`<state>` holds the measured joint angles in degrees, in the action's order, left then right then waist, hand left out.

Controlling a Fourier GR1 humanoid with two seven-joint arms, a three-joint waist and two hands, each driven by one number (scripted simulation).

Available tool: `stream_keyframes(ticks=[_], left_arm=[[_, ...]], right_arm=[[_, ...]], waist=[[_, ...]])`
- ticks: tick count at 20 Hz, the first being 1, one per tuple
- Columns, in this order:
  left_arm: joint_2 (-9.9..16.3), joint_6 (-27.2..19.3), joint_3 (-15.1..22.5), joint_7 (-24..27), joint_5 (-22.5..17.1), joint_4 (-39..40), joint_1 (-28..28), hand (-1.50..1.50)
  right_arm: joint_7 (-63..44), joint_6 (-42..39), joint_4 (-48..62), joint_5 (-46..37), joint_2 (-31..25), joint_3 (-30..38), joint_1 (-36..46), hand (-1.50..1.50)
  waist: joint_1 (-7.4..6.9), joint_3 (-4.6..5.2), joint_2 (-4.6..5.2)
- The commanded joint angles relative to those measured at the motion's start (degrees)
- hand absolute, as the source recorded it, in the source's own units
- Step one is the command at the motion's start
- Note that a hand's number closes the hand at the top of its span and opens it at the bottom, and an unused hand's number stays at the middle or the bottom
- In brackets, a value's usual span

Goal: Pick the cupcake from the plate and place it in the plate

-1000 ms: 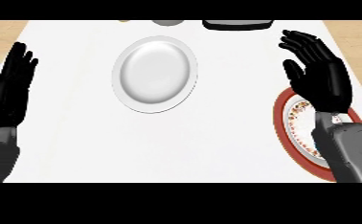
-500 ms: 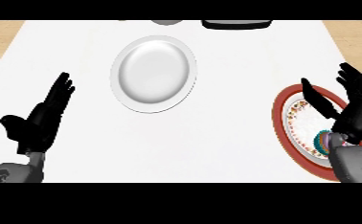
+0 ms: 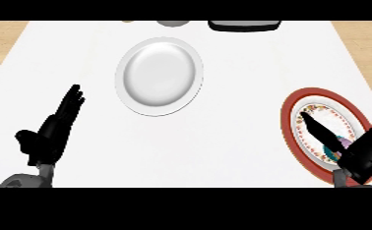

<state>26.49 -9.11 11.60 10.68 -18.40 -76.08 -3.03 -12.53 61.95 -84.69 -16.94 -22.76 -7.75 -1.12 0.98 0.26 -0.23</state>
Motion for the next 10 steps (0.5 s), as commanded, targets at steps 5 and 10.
stream_keyframes(ticks=[5,10], left_arm=[[-0.8,0.0,0.1,-1.0,0.6,0.4,-0.4,0.00],[-0.2,0.5,-0.8,-0.3,0.6,0.3,-0.4,0.00]], right_arm=[[-25.6,-11.9,-6.1,-12.1,-7.8,0.2,-7.8,-1.50],[-41.5,-24.4,-13.3,-16.1,-11.3,-2.6,-10.3,-1.50]], waist=[[0.17,0.32,0.21],[-0.52,0.25,0.20]])
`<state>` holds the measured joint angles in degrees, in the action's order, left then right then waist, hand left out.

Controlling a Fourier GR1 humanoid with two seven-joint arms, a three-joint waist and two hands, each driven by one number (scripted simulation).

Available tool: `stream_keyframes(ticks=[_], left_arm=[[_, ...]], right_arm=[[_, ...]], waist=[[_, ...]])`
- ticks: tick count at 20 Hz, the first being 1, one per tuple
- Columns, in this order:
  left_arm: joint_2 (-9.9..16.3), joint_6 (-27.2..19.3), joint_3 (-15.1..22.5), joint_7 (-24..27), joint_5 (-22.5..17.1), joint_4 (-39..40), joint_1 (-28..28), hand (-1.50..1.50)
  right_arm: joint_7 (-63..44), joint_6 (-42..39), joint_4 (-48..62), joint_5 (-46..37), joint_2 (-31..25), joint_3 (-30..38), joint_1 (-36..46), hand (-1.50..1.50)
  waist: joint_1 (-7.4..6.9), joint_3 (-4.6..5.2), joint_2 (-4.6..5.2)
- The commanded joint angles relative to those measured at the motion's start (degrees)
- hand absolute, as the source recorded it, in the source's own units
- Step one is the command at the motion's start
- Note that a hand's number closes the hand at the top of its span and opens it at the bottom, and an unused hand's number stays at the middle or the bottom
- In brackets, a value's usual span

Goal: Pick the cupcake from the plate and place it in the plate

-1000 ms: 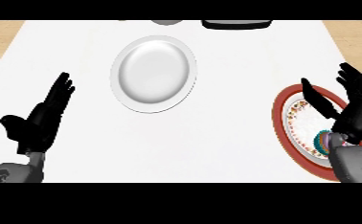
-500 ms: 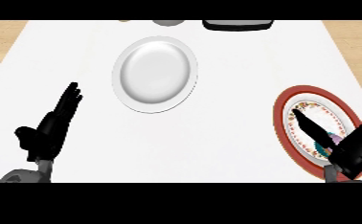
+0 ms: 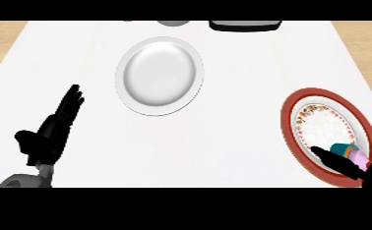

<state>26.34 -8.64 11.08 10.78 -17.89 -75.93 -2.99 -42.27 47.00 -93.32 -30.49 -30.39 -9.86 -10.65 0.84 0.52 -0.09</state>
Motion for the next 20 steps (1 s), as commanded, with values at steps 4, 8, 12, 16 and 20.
stream_keyframes(ticks=[4,8,12,16,20], left_arm=[[-2.4,-1.3,1.0,-0.5,1.8,0.8,-1.3,0.00],[-0.6,2.1,-1.0,-0.1,0.9,2.2,-2.2,0.00],[-3.7,0.9,0.0,1.3,2.6,3.0,-1.7,0.00],[-2.8,1.0,-0.7,0.5,2.6,1.0,-0.2,0.00],[-2.7,2.4,-2.3,1.0,2.5,1.8,-1.1,0.00]], right_arm=[[-25.9,-19.3,-14.0,-4.0,-5.7,-0.4,1.8,-1.50],[-33.8,-23.4,-15.1,-6.9,-2.1,-1.8,3.0,-1.50],[-34.0,-29.1,-15.2,-4.1,-3.3,2.0,4.6,-1.50],[-35.3,-32.6,-15.6,-3.0,-4.2,1.8,1.0,-1.50],[-32.9,-32.4,-11.8,-2.6,-0.4,1.4,2.8,-1.50]], waist=[[-0.42,-0.26,-0.02],[-0.81,-0.37,0.14],[-0.75,-0.42,0.19],[-0.74,-0.43,0.10],[-0.89,-0.48,0.13]])
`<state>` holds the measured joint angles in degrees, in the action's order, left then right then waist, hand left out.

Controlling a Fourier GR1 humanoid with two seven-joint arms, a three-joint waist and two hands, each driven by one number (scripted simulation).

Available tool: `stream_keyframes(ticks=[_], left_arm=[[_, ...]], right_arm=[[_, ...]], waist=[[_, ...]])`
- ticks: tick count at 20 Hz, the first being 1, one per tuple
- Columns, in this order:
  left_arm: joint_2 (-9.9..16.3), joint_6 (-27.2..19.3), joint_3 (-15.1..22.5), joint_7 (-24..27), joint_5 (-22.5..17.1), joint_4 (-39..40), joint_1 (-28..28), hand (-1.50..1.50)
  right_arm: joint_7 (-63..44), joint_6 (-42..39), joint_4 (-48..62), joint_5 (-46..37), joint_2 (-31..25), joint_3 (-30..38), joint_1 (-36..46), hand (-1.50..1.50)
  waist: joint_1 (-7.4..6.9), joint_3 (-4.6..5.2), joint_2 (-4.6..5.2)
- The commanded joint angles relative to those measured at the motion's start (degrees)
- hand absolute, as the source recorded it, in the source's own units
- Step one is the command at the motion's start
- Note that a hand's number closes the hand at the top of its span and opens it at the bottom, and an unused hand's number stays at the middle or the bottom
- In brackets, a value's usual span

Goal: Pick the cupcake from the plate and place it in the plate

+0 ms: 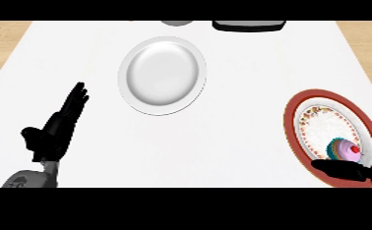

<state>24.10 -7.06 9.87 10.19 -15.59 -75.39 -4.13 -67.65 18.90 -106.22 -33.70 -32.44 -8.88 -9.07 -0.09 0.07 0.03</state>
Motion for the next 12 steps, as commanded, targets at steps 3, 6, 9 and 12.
stream_keyframes(ticks=[3,6,9,12], left_arm=[[-2.7,-2.1,0.7,-2.7,2.3,-1.5,-1.4,0.00],[-3.5,-0.7,0.7,-0.4,3.6,0.6,-0.5,0.00],[-2.2,0.9,-1.2,-1.9,2.4,0.5,-1.6,0.00],[-4.1,-0.1,-1.0,-0.8,4.2,0.0,-0.7,0.00]], right_arm=[[-4.9,-5.9,4.0,2.1,1.5,3.1,2.2,-1.50],[-4.4,-5.4,5.8,-0.6,3.6,2.7,2.3,-1.50],[-1.8,-5.7,10.8,-0.9,4.4,3.4,2.2,-1.50],[-3.2,-7.3,9.5,-1.9,5.8,4.4,3.0,-1.50]], waist=[[0.11,-0.07,-0.04],[0.12,-0.05,-0.03],[0.00,-0.08,-0.02],[0.11,-0.06,-0.05]])
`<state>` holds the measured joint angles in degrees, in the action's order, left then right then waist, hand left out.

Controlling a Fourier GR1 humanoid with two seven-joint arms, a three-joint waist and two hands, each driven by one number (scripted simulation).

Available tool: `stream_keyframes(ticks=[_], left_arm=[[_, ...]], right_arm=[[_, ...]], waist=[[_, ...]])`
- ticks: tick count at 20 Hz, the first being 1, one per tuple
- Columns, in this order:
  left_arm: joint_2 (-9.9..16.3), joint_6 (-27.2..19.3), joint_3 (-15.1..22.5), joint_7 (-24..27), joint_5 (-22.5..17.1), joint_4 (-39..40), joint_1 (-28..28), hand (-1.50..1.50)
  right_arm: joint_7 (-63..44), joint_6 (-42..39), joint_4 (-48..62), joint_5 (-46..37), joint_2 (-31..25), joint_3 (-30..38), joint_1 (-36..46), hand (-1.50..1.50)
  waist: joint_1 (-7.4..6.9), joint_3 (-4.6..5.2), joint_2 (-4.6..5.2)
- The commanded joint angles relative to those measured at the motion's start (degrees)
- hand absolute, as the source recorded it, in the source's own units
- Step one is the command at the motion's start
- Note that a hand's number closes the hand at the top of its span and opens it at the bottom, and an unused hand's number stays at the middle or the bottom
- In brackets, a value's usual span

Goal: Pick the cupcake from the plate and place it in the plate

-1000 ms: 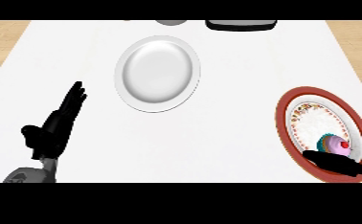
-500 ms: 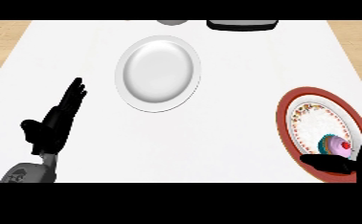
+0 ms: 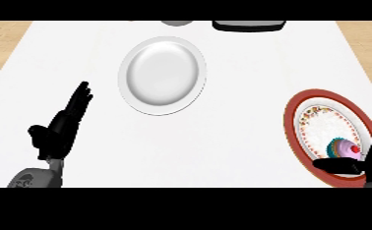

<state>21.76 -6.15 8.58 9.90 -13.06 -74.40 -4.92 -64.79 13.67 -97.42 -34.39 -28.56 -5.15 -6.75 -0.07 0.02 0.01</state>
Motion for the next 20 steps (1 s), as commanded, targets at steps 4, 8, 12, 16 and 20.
stream_keyframes(ticks=[4,8,12,16,20], left_arm=[[-1.2,0.8,-2.1,-1.5,1.6,-2.7,2.3,0.00],[-1.8,3.0,-2.4,1.0,3.6,-1.0,3.0,0.00],[-2.6,4.6,-5.3,0.4,3.3,0.7,1.7,0.00],[-5.2,1.8,-2.1,-1.2,7.1,-5.7,6.1,0.00],[-3.7,3.4,-5.6,-2.2,5.0,-1.5,0.9,0.00]], right_arm=[[4.1,-2.5,5.6,1.3,2.2,4.9,-1.9,-1.50],[6.0,-5.8,9.3,1.2,4.2,3.4,4.4,1.50],[8.8,-2.4,12.0,-2.7,7.8,3.1,4.9,1.50],[12.5,-3.6,14.0,-3.6,4.9,6.0,7.0,1.50],[10.2,-0.5,5.0,-14.0,6.1,-1.0,2.8,1.50]], waist=[[0.15,-0.03,-0.06],[-0.01,-0.01,-0.02],[0.06,-0.01,-0.01],[-0.19,-0.03,-0.04],[0.25,0.02,-0.08]])
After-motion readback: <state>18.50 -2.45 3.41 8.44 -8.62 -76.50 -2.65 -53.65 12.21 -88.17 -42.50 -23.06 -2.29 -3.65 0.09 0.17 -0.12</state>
